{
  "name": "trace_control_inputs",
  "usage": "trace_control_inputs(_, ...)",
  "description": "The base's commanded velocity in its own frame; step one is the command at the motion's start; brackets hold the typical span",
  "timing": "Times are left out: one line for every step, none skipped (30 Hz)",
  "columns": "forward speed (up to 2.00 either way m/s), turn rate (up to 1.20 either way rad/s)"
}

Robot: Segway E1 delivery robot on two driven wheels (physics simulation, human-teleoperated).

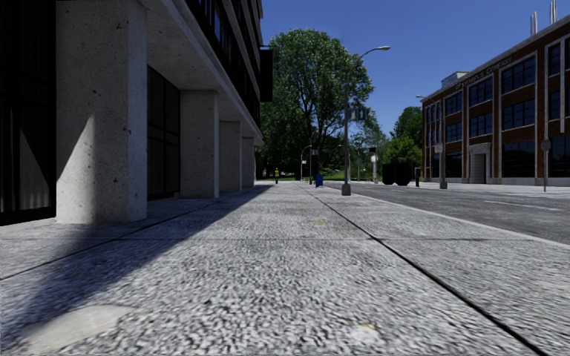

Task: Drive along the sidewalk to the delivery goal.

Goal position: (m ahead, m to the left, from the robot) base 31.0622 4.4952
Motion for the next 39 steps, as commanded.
trace_control_inputs(2.0, 0.0)
trace_control_inputs(2.0, 0.0)
trace_control_inputs(2.0, 0.0)
trace_control_inputs(2.0, 0.0)
trace_control_inputs(2.0, 0.0)
trace_control_inputs(2.0, 0.0)
trace_control_inputs(2.0, 0.0)
trace_control_inputs(2.0, 0.0)
trace_control_inputs(2.0, 0.0)
trace_control_inputs(2.0, 0.0)
trace_control_inputs(2.0, 0.0)
trace_control_inputs(2.0, 0.0)
trace_control_inputs(2.0, 0.0)
trace_control_inputs(2.0, 0.0)
trace_control_inputs(2.0, 0.0)
trace_control_inputs(2.0, 0.0)
trace_control_inputs(2.0, 0.0)
trace_control_inputs(2.0, 0.0)
trace_control_inputs(2.0, 0.0)
trace_control_inputs(2.0, 0.0)
trace_control_inputs(2.0, 0.0)
trace_control_inputs(2.0, 0.0)
trace_control_inputs(2.0, 0.0)
trace_control_inputs(2.0, 0.0)
trace_control_inputs(2.0, 0.0)
trace_control_inputs(2.0, 0.0)
trace_control_inputs(2.0, 0.0)
trace_control_inputs(2.0, 0.0)
trace_control_inputs(2.0, 0.0)
trace_control_inputs(2.0, 0.0)
trace_control_inputs(2.0, 0.0)
trace_control_inputs(2.0, 0.0)
trace_control_inputs(2.0, 0.0)
trace_control_inputs(2.0, 0.0)
trace_control_inputs(2.0, 0.0)
trace_control_inputs(2.0, 0.0)
trace_control_inputs(2.0, 0.0)
trace_control_inputs(2.0, 0.0)
trace_control_inputs(2.0, 0.0)
